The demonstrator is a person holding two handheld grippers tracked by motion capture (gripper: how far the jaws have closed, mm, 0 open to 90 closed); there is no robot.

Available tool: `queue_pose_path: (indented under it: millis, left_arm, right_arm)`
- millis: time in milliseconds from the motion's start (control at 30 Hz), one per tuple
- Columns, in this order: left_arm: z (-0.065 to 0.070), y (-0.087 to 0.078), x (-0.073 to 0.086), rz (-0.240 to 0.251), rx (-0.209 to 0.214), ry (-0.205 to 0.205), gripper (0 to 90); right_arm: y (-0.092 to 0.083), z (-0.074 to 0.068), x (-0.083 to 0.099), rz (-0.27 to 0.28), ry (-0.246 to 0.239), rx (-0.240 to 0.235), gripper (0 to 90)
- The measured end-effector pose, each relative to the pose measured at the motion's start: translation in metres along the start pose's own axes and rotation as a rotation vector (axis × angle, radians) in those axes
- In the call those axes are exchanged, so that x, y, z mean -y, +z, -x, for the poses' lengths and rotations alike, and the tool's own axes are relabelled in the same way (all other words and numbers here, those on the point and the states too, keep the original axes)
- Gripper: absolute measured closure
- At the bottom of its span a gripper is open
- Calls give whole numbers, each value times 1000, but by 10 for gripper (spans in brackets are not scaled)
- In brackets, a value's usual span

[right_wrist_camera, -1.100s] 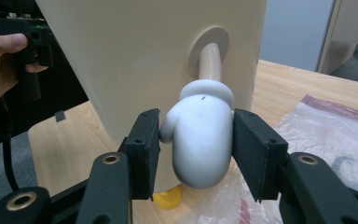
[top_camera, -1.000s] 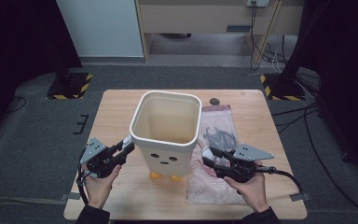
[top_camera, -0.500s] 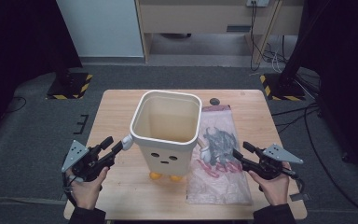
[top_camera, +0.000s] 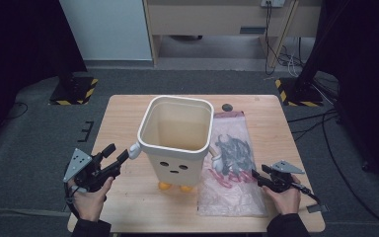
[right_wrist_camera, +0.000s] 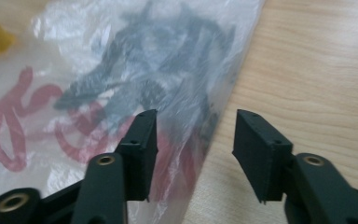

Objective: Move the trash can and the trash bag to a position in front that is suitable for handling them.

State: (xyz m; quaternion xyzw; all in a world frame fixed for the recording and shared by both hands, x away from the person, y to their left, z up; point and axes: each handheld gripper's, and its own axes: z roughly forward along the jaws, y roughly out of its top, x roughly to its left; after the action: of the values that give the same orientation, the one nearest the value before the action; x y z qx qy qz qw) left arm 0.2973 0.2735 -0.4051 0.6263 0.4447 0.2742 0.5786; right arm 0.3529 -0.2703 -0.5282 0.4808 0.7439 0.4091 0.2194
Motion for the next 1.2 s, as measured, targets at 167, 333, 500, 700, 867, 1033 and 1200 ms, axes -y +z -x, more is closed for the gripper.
queue_pose_path:
  millis: [167, 333, 500, 700, 867, 1033, 1200]
  left_arm:
    - [1, 1, 1, 5, 5, -8, 412]
    - [1, 0, 0, 5, 6, -4, 393]
    - [1, -2, -2, 20, 10, -19, 383]
    - [2, -4, -4, 25, 15, -15, 379]
    - [2, -7, -7, 36, 17, -16, 376]
    - [2, -9, -14, 45, 17, -14, 365]
    - [-1, -11, -21, 66, 16, -30, 345]
  right_arm:
    - [7, 0, 2, -49, -23, 10, 628]
    - [5, 5, 4, -89, -47, 28, 735]
    - [-4, 14, 8, -100, -33, 56, 745]
    - [-19, 22, 17, -106, -13, 93, 743]
    - [-25, 25, 20, -113, -1, 131, 729]
    - [-28, 21, 15, -30, 17, 108, 612]
    - [-27, 13, 6, 72, -7, 56, 486]
